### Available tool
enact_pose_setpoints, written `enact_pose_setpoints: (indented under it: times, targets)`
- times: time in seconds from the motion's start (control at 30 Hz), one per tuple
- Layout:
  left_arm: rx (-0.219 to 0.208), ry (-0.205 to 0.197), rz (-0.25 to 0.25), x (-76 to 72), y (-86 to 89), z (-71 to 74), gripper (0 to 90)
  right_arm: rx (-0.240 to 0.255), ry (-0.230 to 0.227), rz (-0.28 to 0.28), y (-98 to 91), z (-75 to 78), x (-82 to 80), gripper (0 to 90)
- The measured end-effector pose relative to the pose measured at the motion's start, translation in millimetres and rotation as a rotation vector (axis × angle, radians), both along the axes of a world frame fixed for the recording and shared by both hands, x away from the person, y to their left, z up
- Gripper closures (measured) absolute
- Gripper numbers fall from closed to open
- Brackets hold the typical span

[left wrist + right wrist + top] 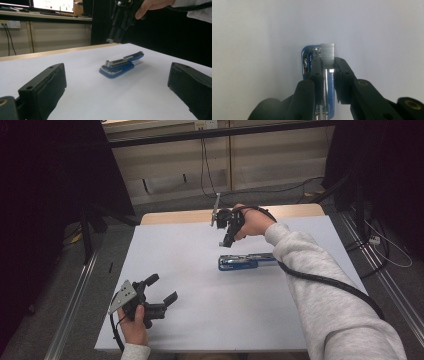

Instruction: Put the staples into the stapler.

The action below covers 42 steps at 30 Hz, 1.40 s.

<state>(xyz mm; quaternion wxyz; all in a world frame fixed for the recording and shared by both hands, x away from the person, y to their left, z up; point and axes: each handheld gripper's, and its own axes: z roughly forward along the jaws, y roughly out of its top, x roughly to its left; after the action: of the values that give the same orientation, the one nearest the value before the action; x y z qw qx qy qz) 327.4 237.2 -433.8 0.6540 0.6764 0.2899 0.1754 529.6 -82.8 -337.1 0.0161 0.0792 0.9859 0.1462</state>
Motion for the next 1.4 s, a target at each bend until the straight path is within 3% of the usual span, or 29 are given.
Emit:
enact_pose_setpoints:
  times: [0.27, 0.63, 1.1, 1.4]
  targets:
    - [0.007, 0.001, -0.004, 0.3, 0.3, -0.2, 2.0, 0.017, 0.005, -0.013, -2.4, 2.3, -1.0, 79.0]
    - [-0.009, -0.008, -0.017, -1.5, 0.5, 0.9, 1.9, 0.025, 0.006, -0.013, -6.9, -10.0, -2.1, 79.0]
    - [0.007, -0.021, -0.023, -3.2, 0.4, 2.4, 2.1, 0.064, 0.016, -0.012, -8.4, -18.8, -4.1, 79.0]
    - [0.010, -0.018, -0.030, -4.4, -1.3, 2.7, 2.1, 0.049, 0.021, -0.015, -8.3, -26.5, -6.6, 79.0]
